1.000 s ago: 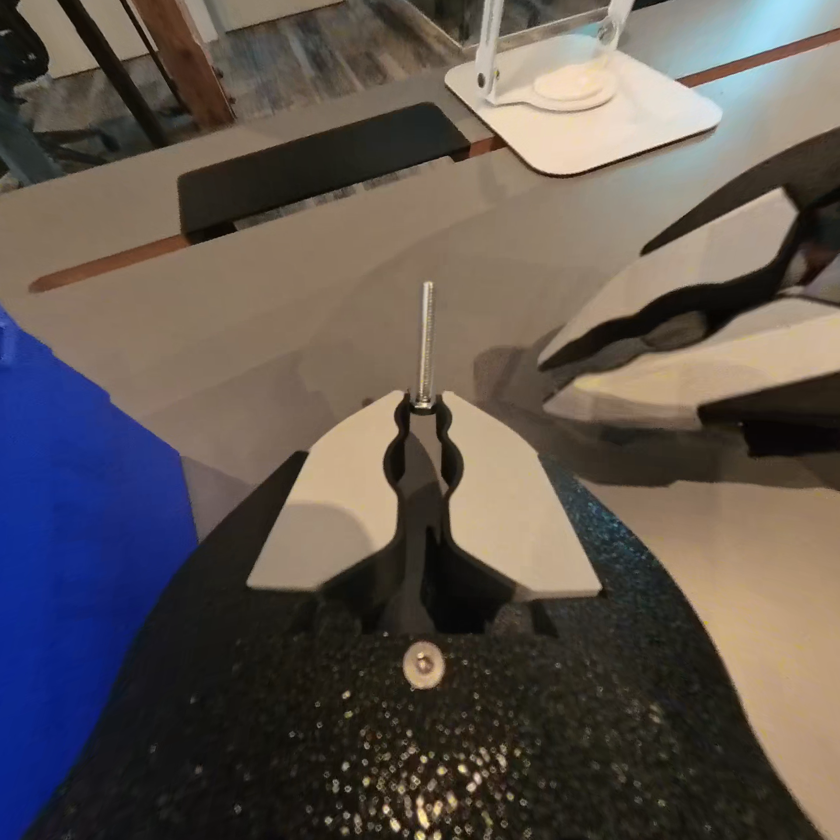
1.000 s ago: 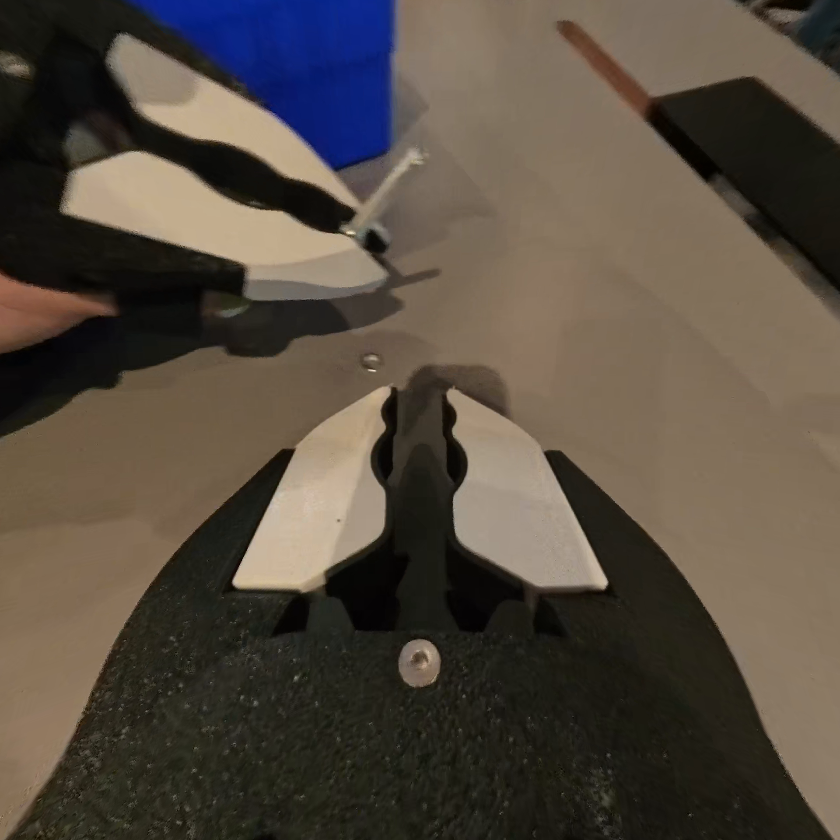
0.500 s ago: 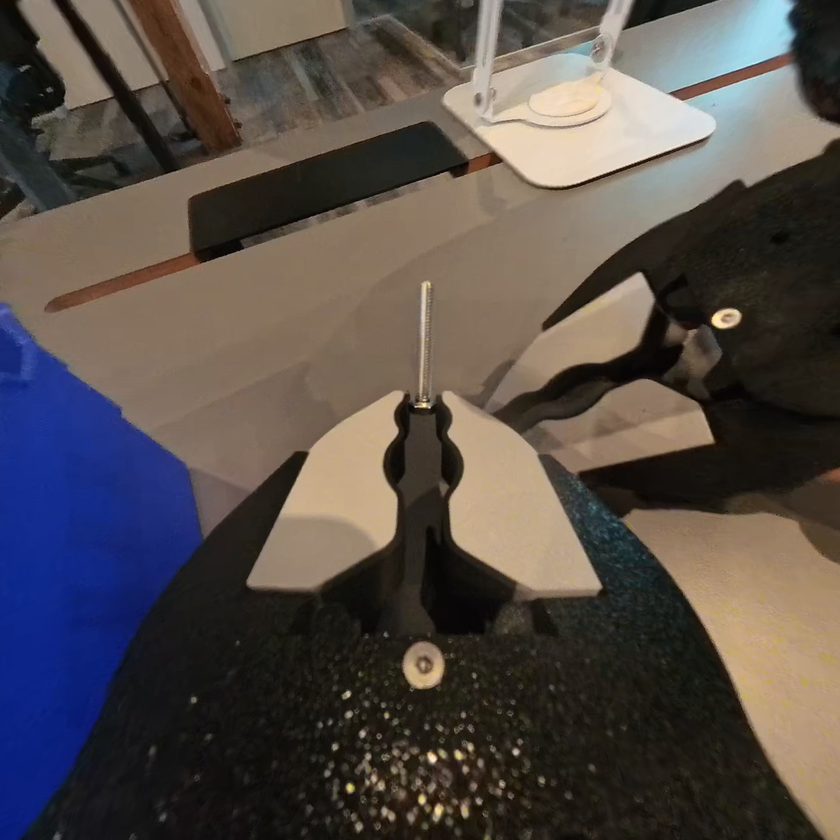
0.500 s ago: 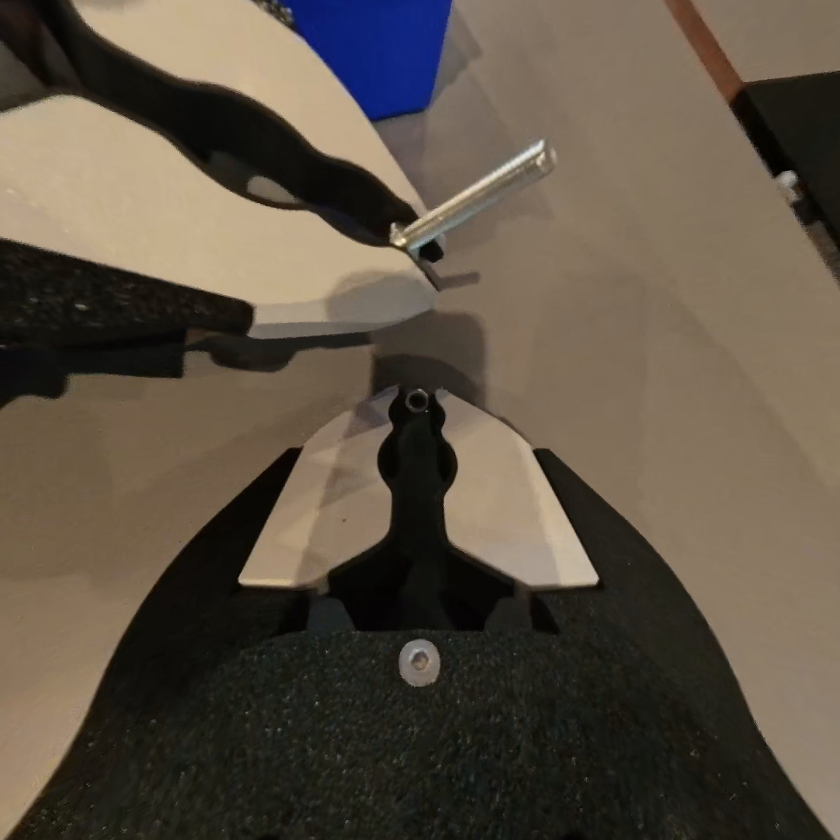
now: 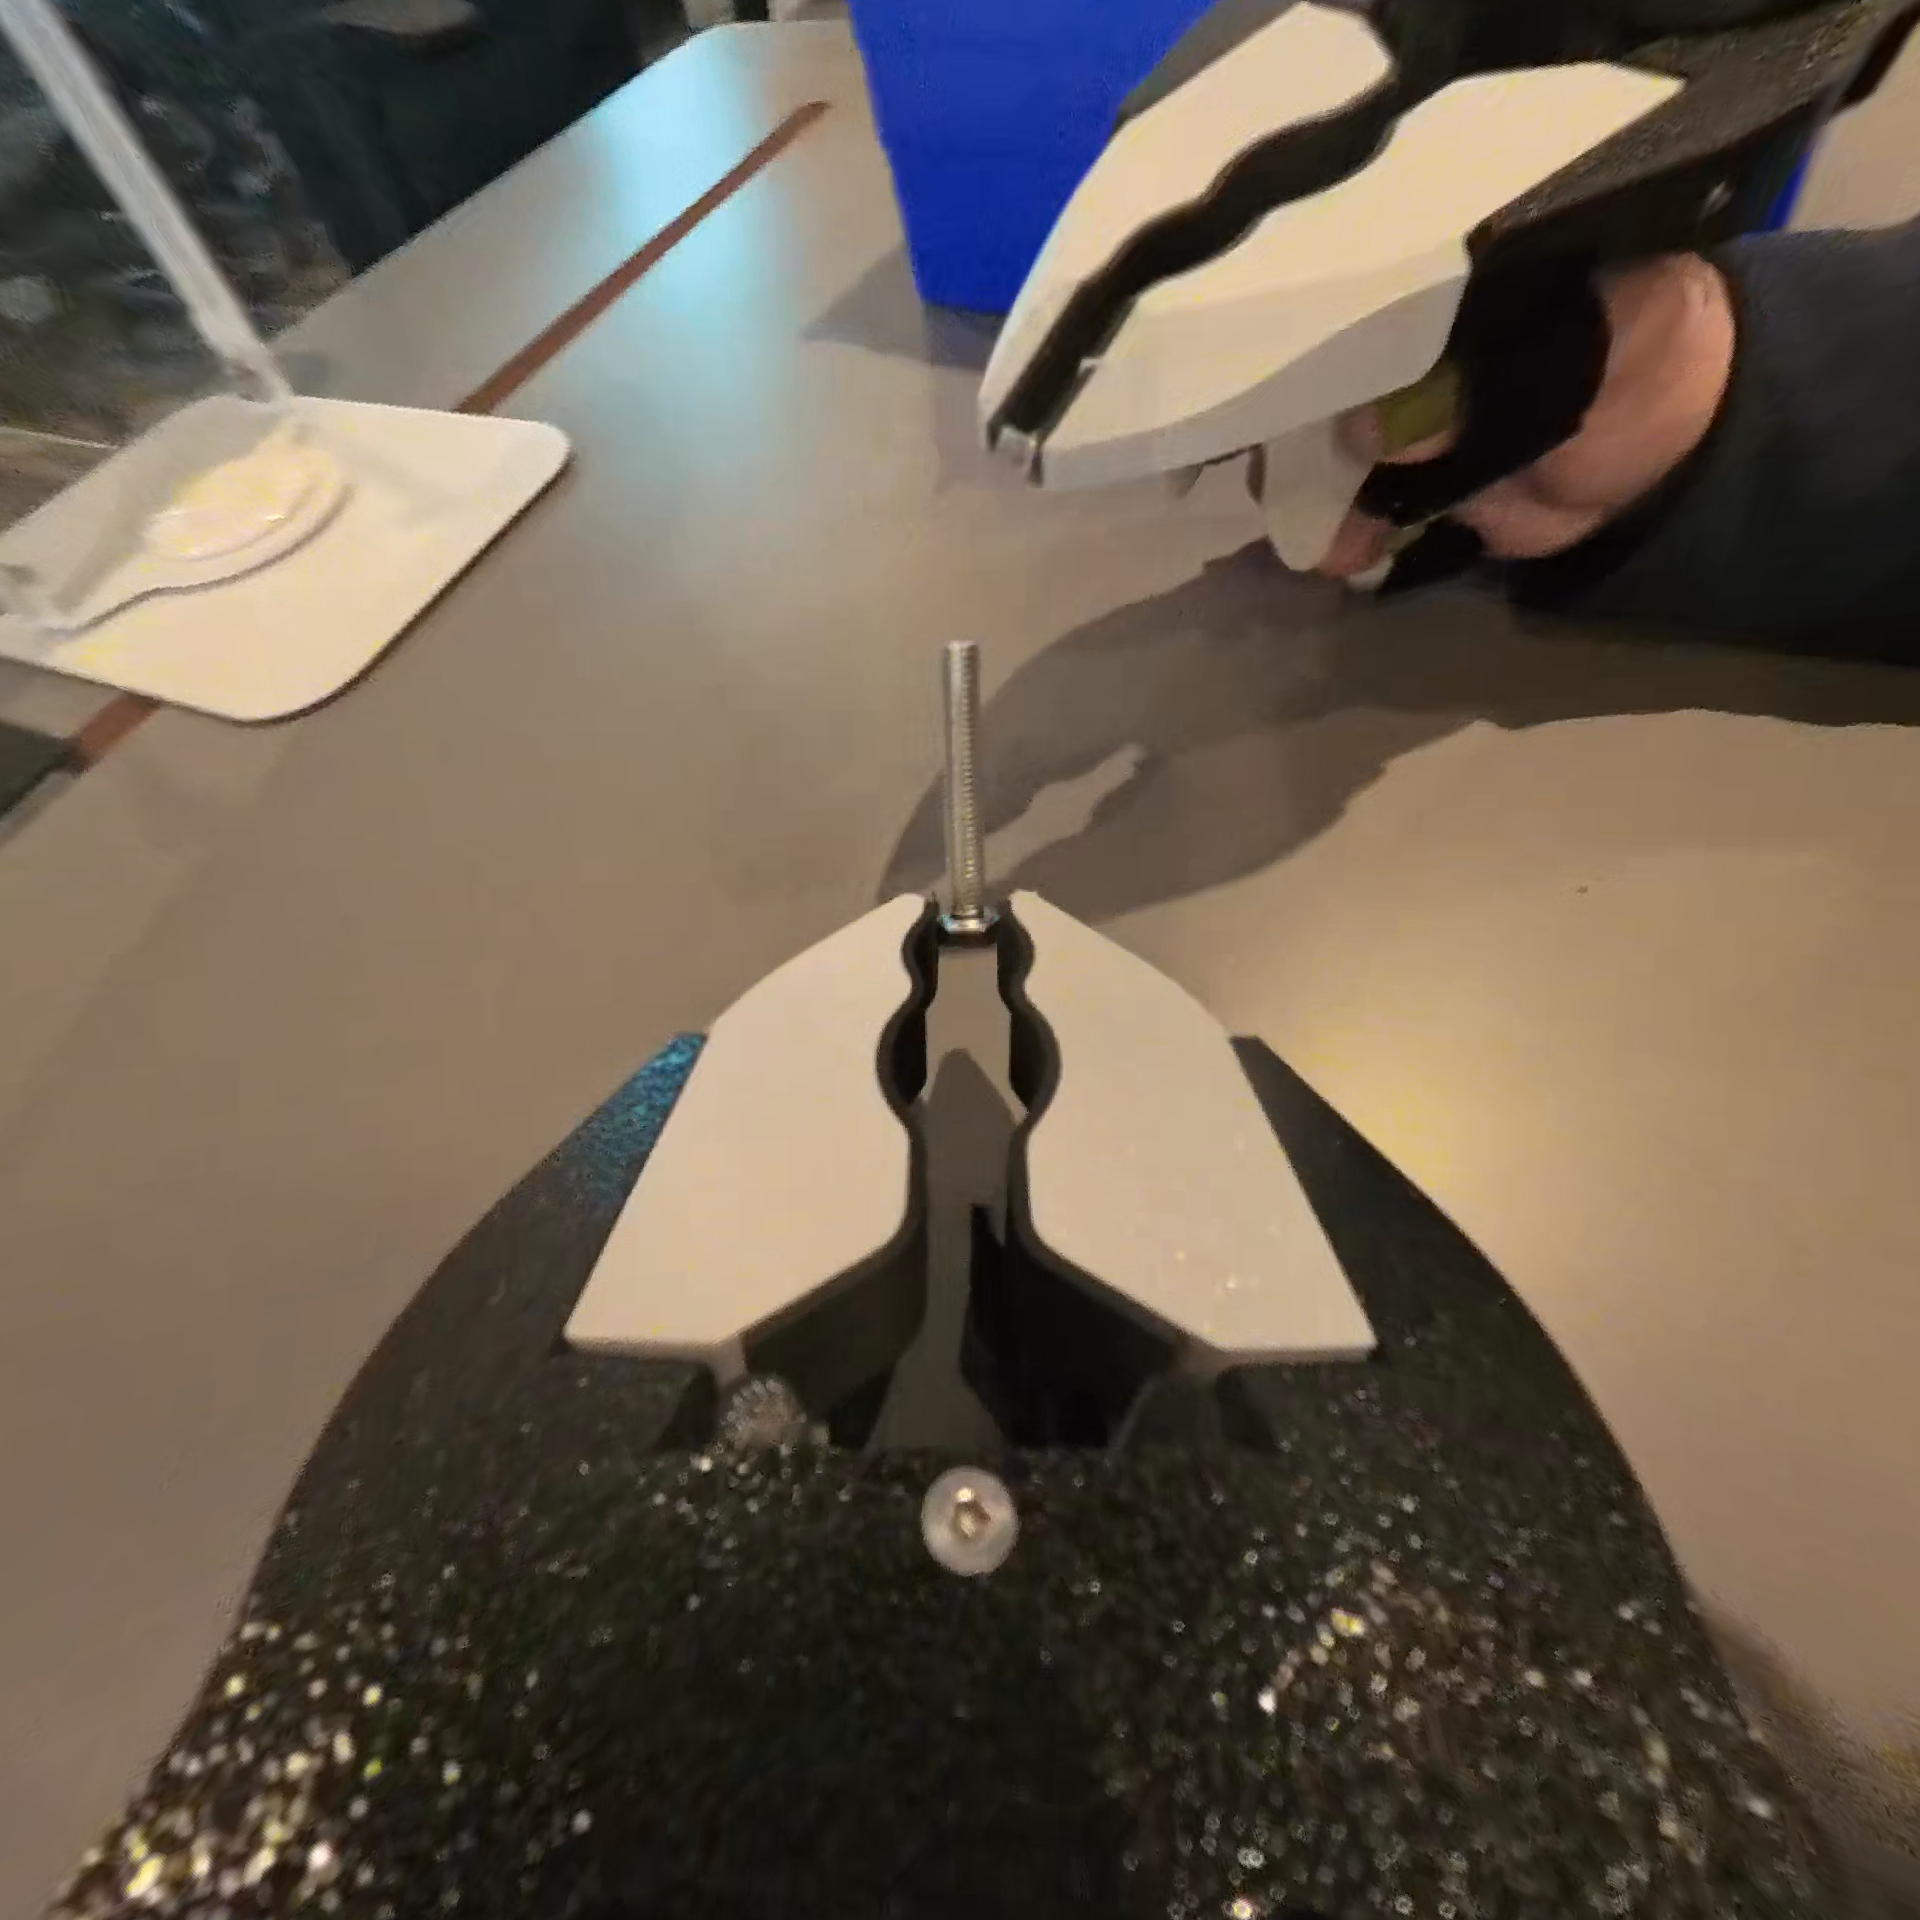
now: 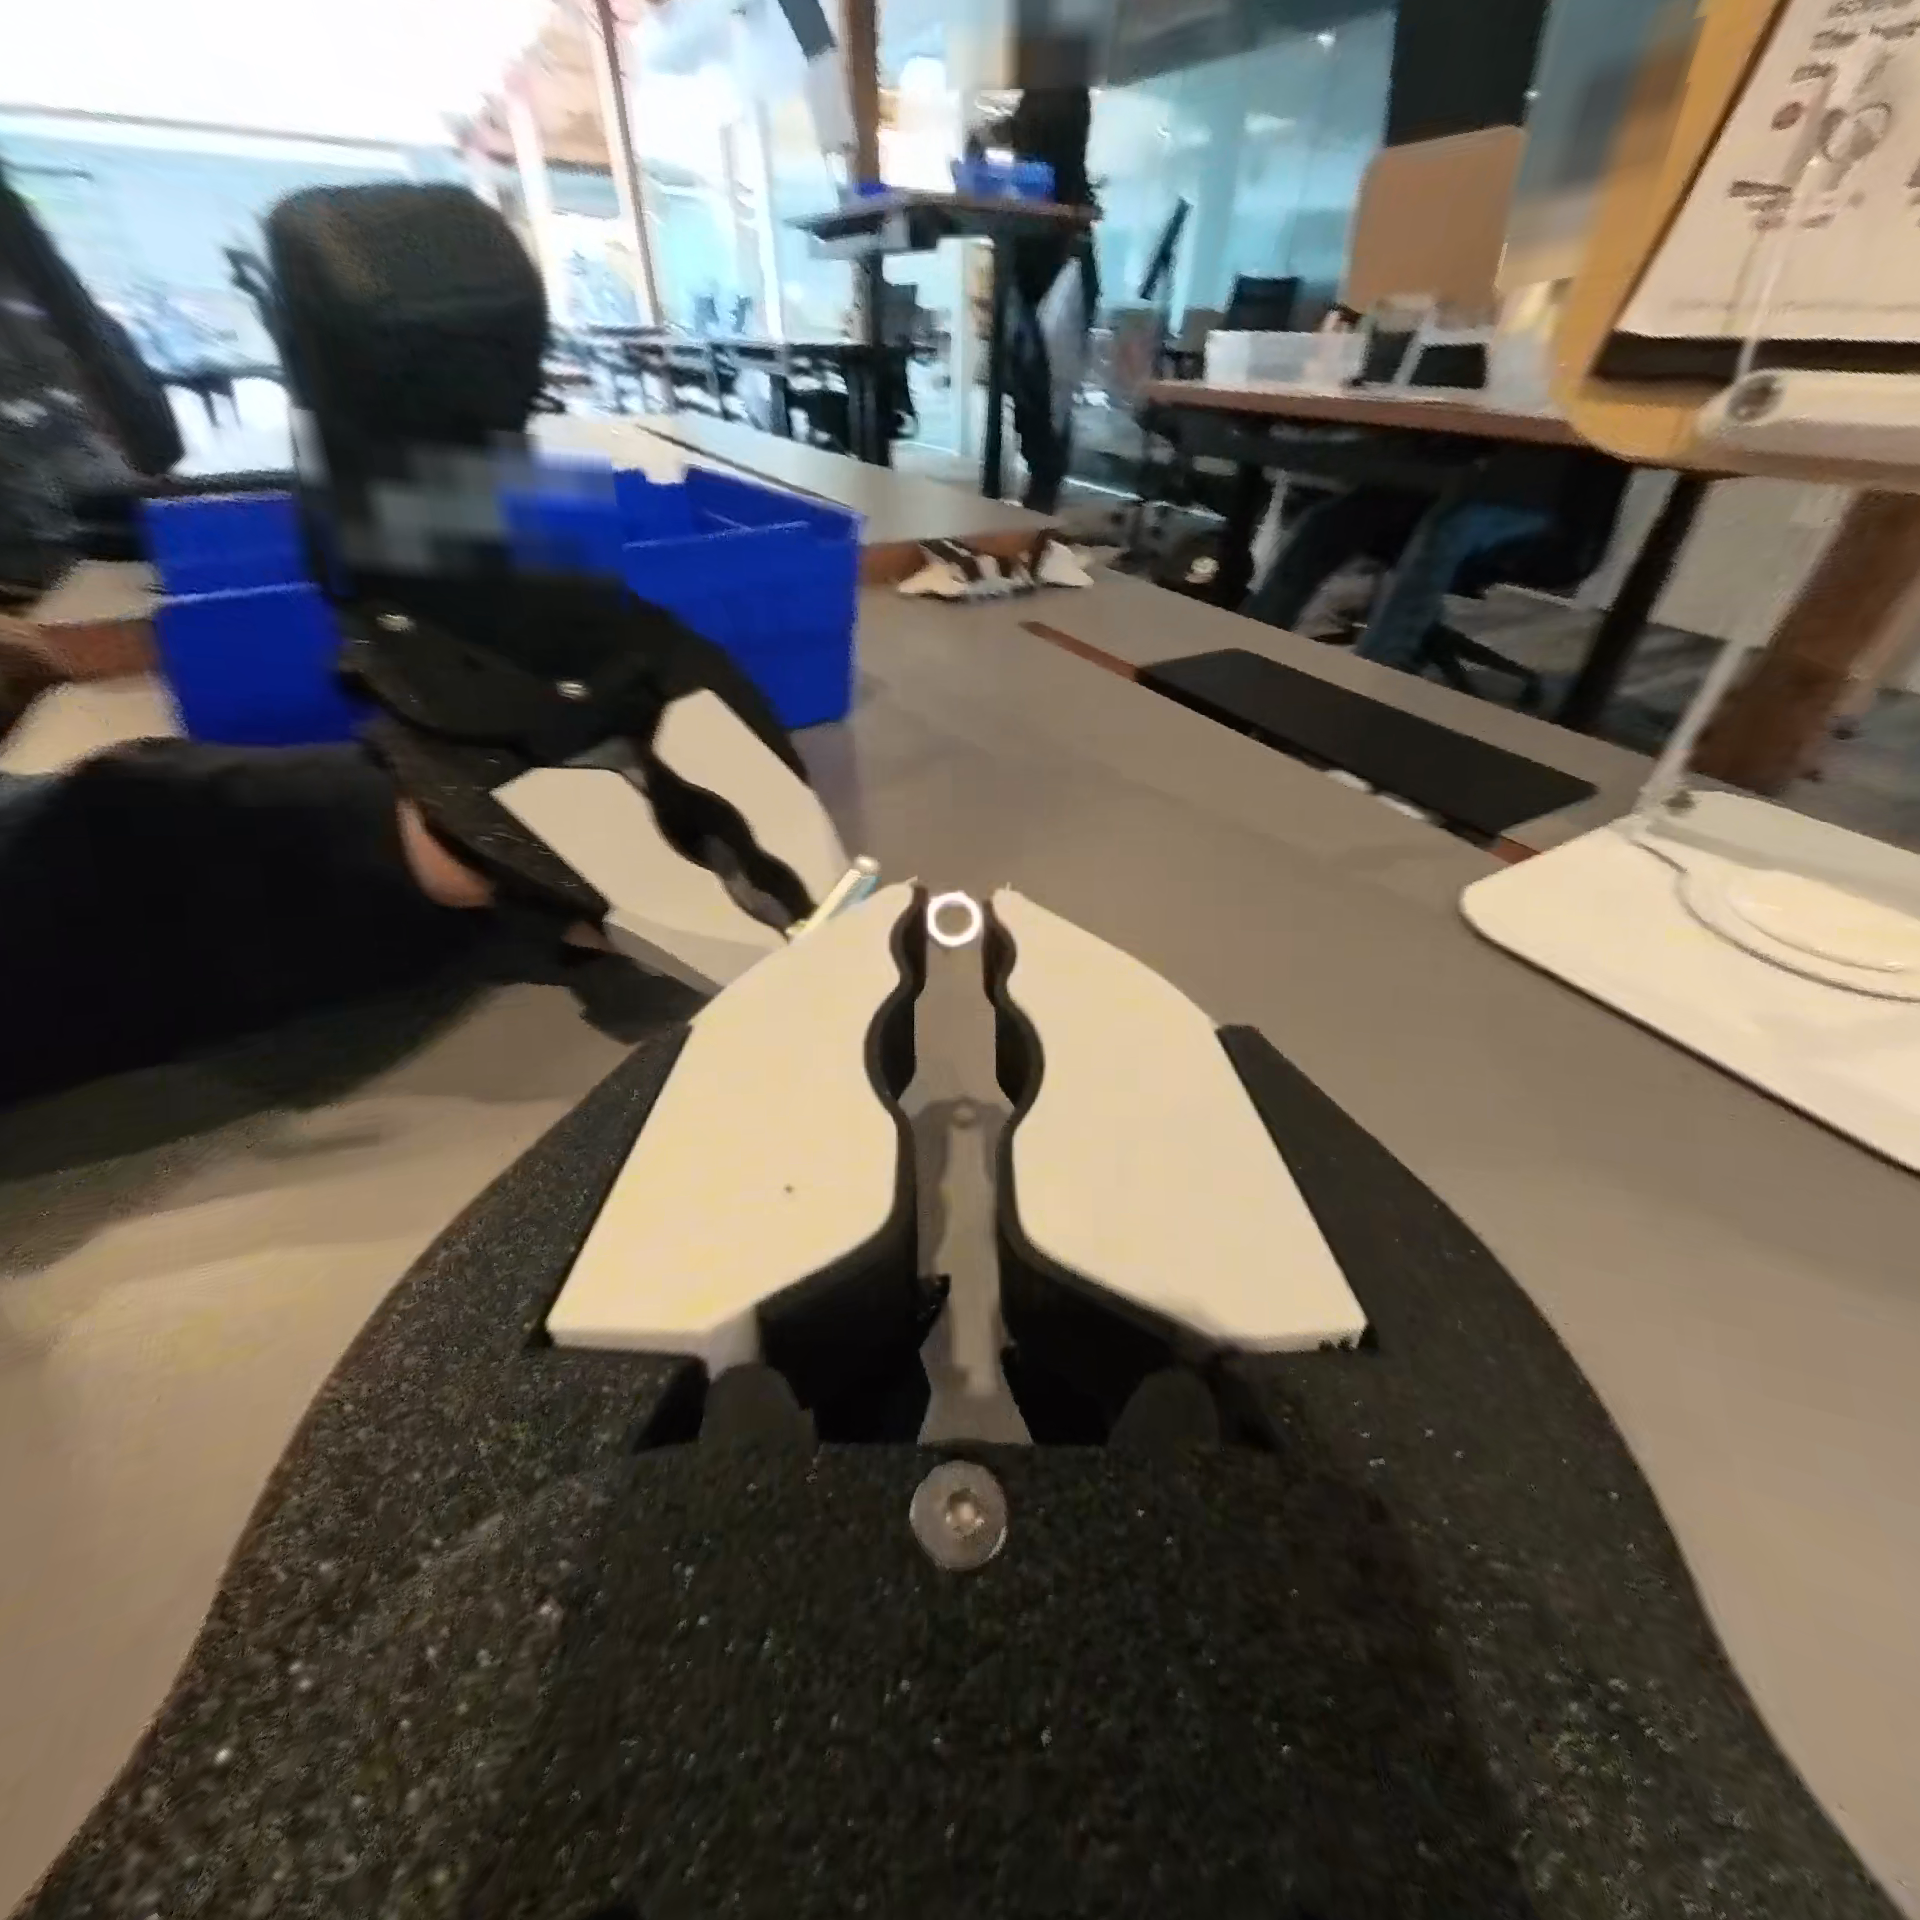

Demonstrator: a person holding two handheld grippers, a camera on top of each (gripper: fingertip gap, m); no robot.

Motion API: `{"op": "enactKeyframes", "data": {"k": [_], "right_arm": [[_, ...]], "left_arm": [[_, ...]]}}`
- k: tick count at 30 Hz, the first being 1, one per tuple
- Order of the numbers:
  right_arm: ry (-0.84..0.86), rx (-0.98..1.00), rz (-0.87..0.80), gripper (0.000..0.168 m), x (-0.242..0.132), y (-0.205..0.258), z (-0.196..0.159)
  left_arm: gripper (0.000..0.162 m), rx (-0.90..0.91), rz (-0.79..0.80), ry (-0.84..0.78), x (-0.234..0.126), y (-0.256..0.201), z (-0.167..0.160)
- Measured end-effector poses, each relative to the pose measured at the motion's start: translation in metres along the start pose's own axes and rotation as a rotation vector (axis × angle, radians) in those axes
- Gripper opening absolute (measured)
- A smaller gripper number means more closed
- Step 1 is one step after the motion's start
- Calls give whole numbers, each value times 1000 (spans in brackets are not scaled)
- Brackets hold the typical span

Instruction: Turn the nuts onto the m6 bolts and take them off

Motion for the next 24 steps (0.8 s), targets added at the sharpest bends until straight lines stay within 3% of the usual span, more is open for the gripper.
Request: {"op": "enactKeyframes", "data": {"k": [6,16,24], "right_arm": [[-24,74,123,9,-21,8,-3],[52,132,250,10,-19,13,-12],[63,116,258,10,-16,17,-13]], "left_arm": [[10,9,-135,53,16,-21,-5],[10,57,-170,63,17,-27,-6],[10,69,-189,17,13,-28,-3]]}}
Point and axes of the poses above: each gripper's, where its closed fingertips meet, x out along the fingers, z out of its top, y = z × x across the jaws, the point moved 7 cm from there along -x, back along the fingers, and after that the axes turned 7 degrees about -y, right-handed, at the moved point
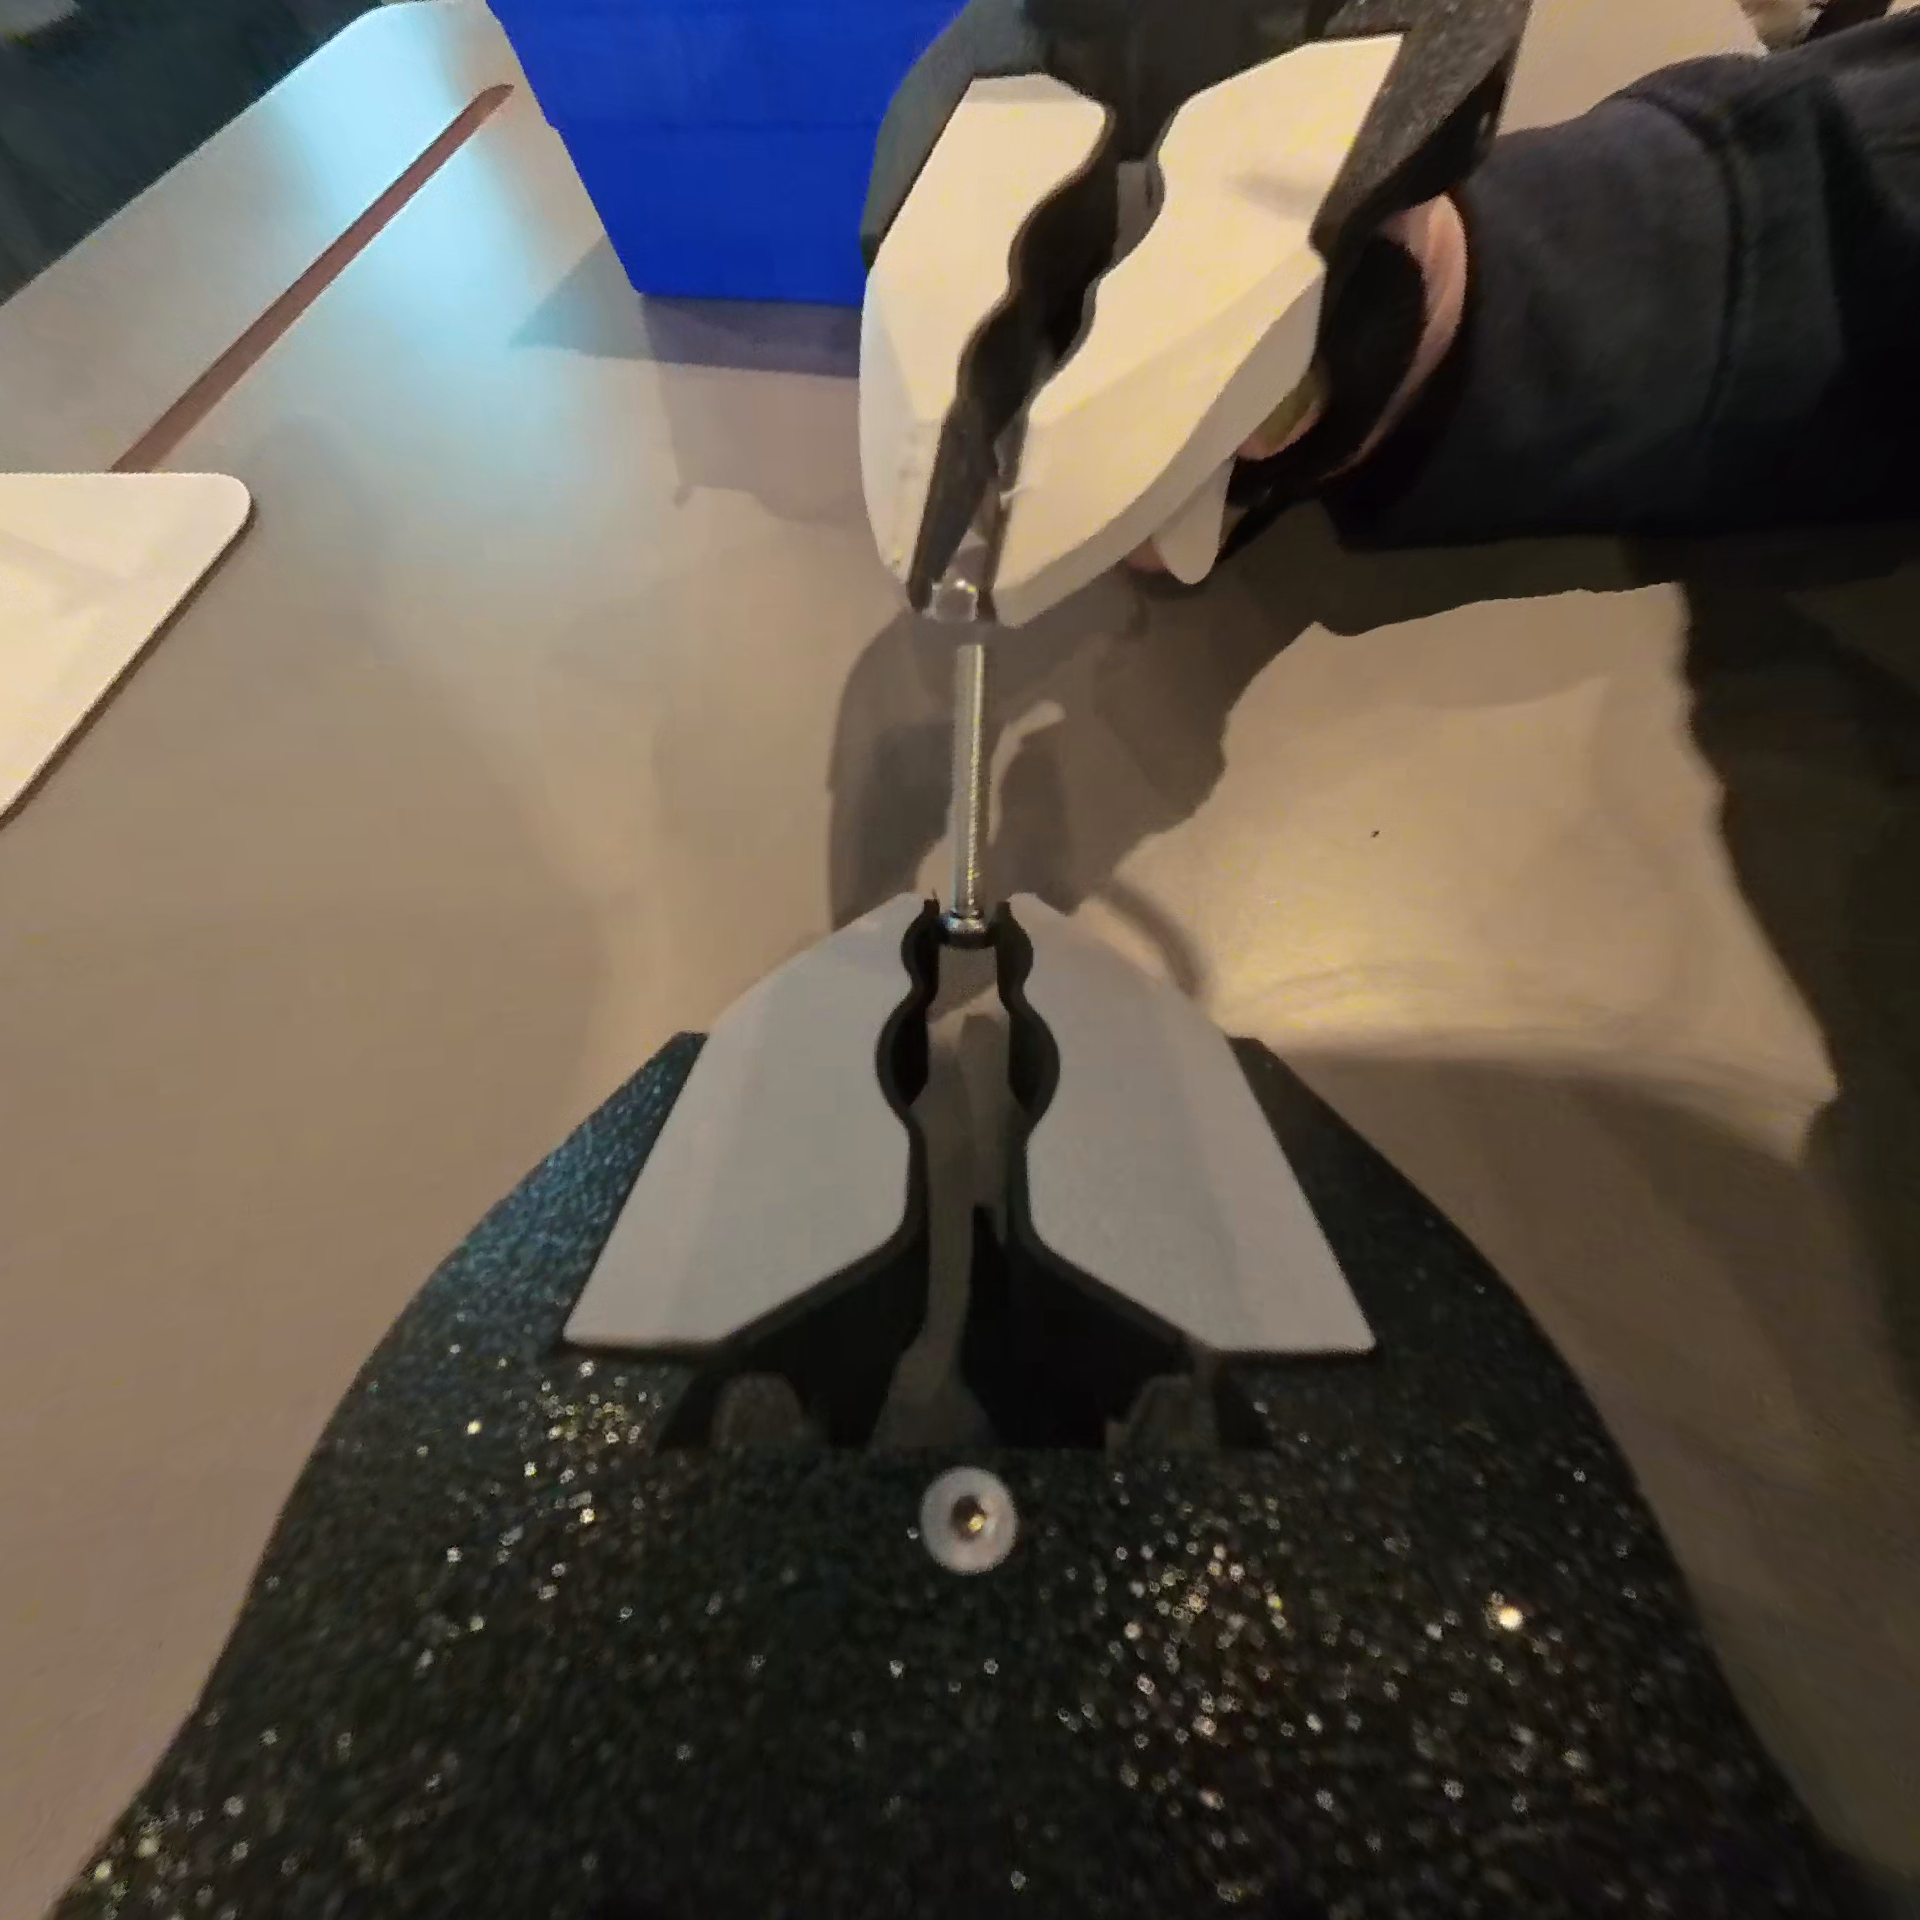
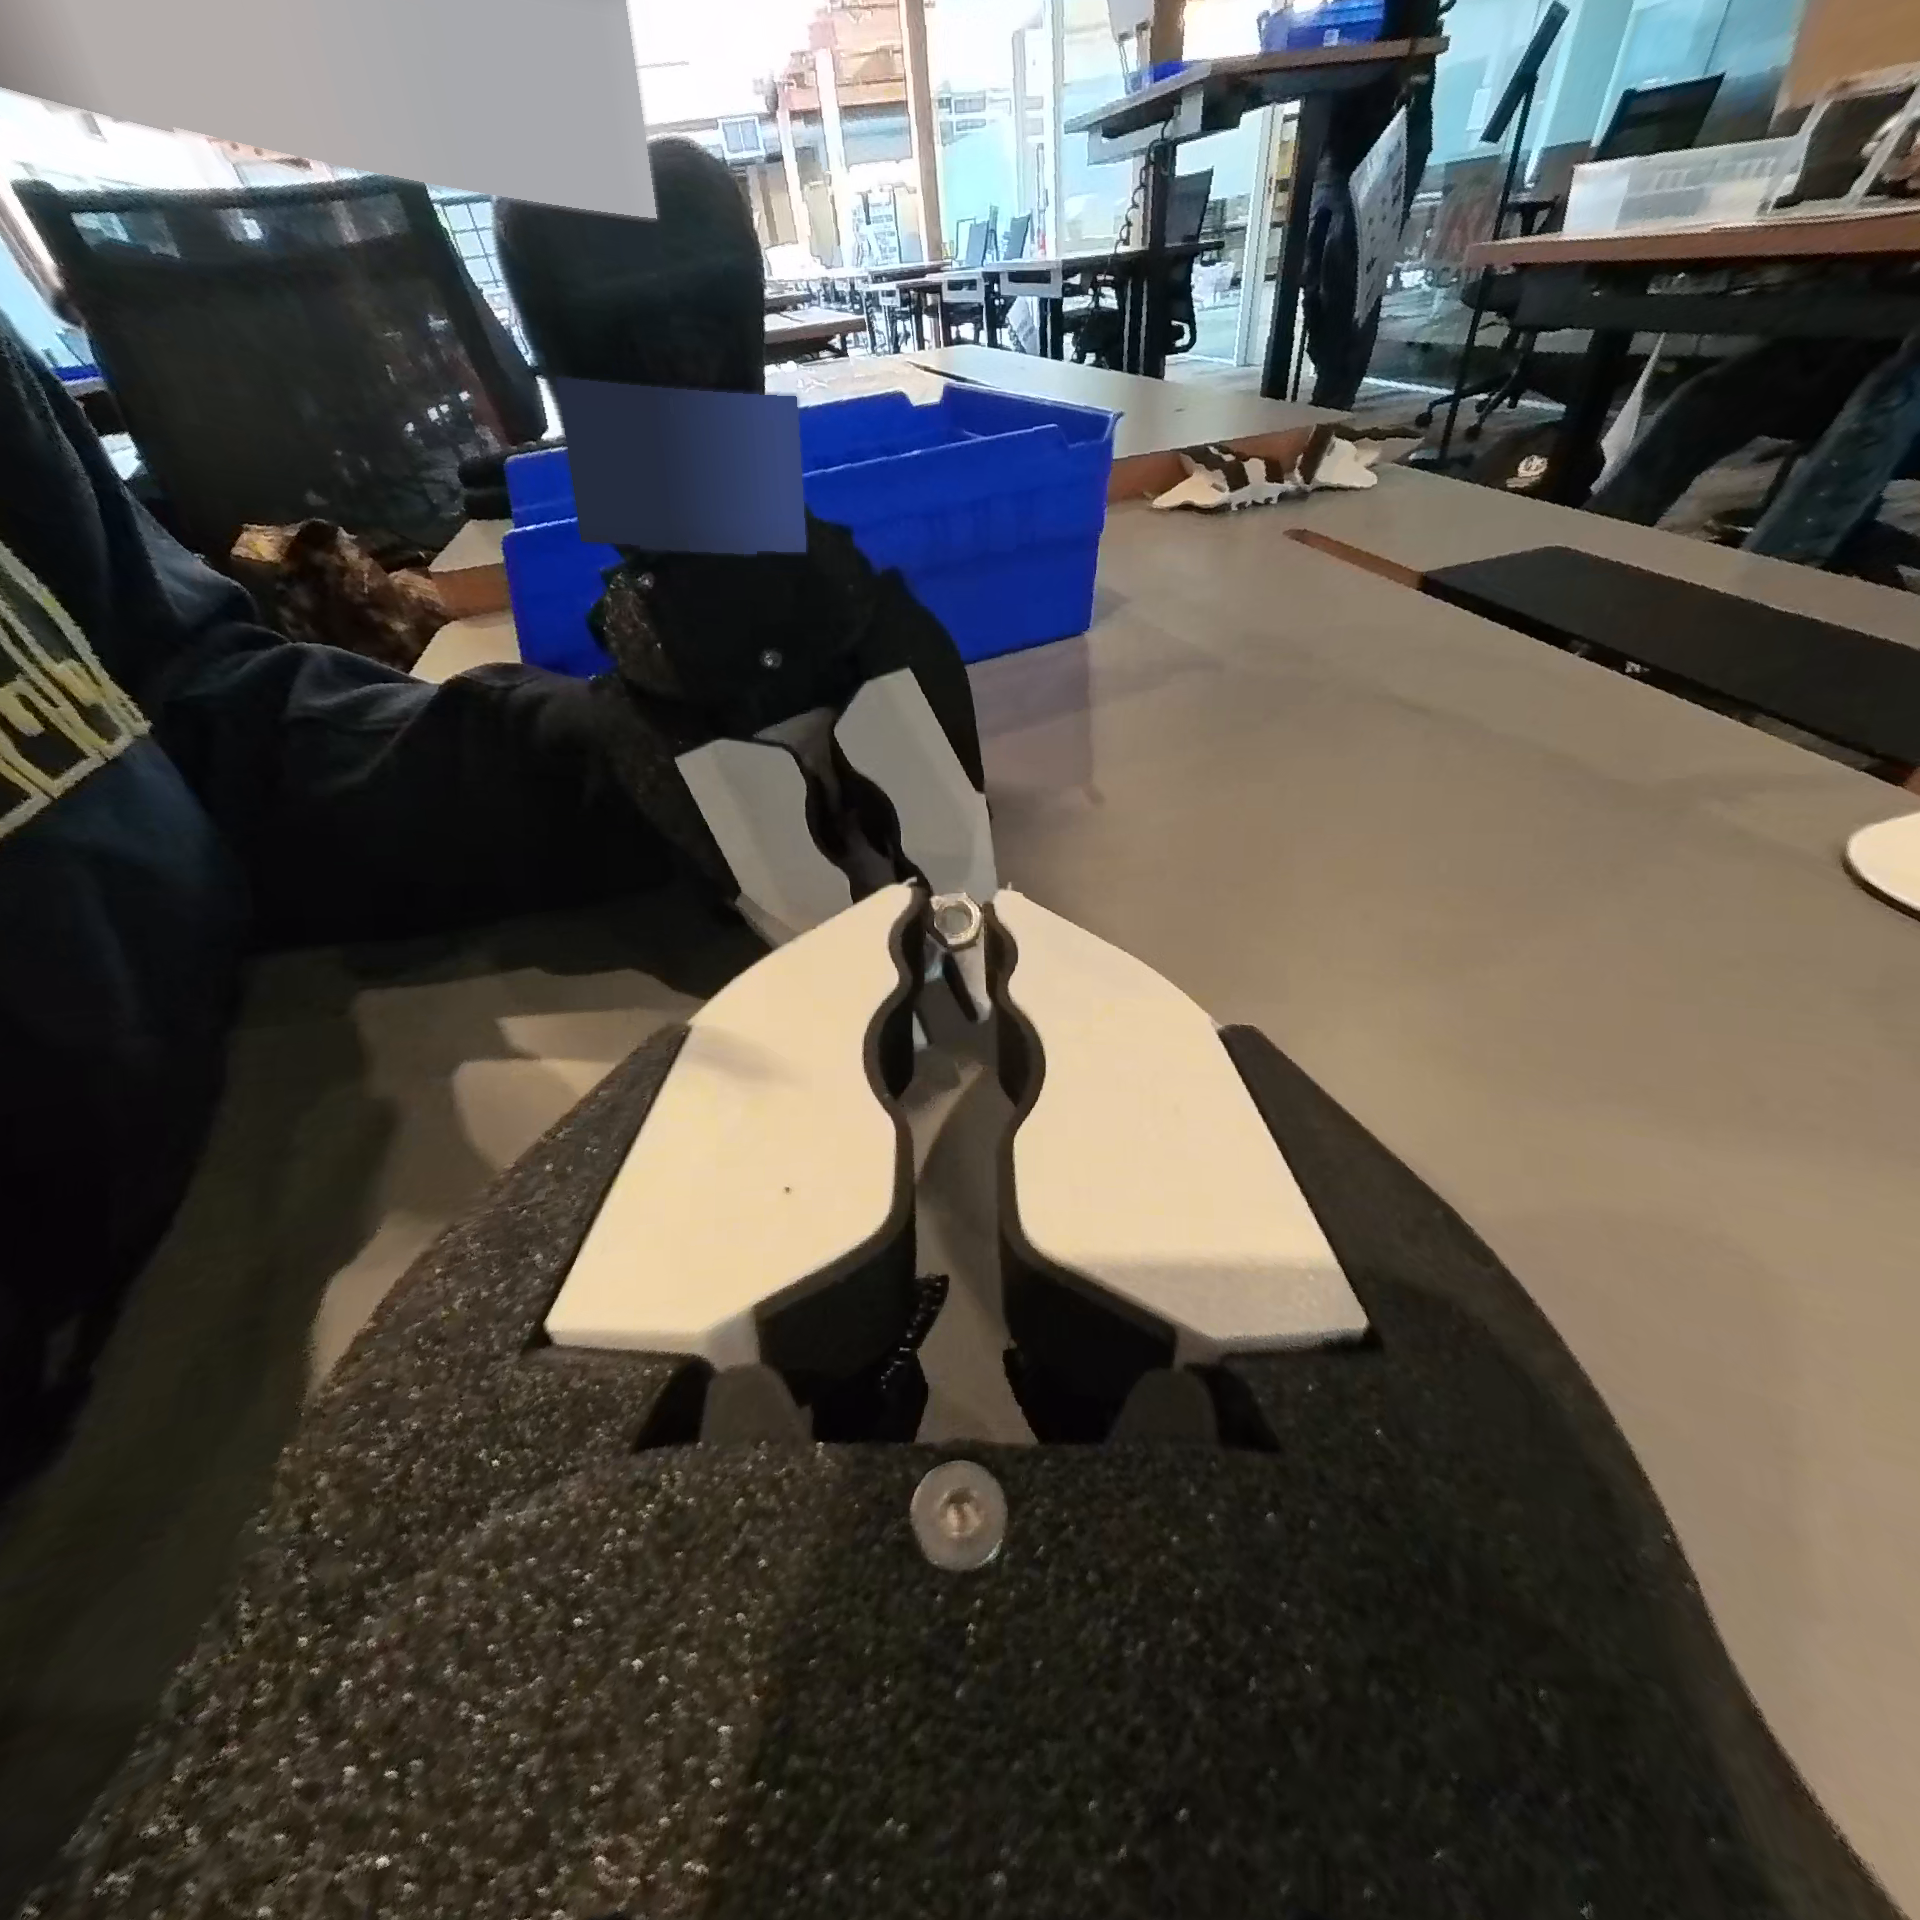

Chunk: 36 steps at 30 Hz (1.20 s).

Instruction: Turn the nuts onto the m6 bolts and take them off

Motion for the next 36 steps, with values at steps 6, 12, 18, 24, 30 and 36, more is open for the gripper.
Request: {"op": "enactKeyframes", "data": {"k": [6,12,18,24,30,36], "right_arm": [[11,-8,11,10,3,3,-1],[10,-9,5,10,3,3,-1],[-3,-4,6,10,3,3,0],[-43,27,44,10,3,5,2],[-65,44,64,11,3,6,3],[-58,33,47,11,4,6,3]], "left_arm": [[10,-4,-3,-11,-1,0,1],[10,-7,-9,-19,-2,0,1],[10,-18,-21,-38,-3,1,2],[10,2,-40,-70,-4,-2,4],[10,-1,-43,-83,-4,-1,6],[10,-11,-33,-74,-3,0,5]]}}
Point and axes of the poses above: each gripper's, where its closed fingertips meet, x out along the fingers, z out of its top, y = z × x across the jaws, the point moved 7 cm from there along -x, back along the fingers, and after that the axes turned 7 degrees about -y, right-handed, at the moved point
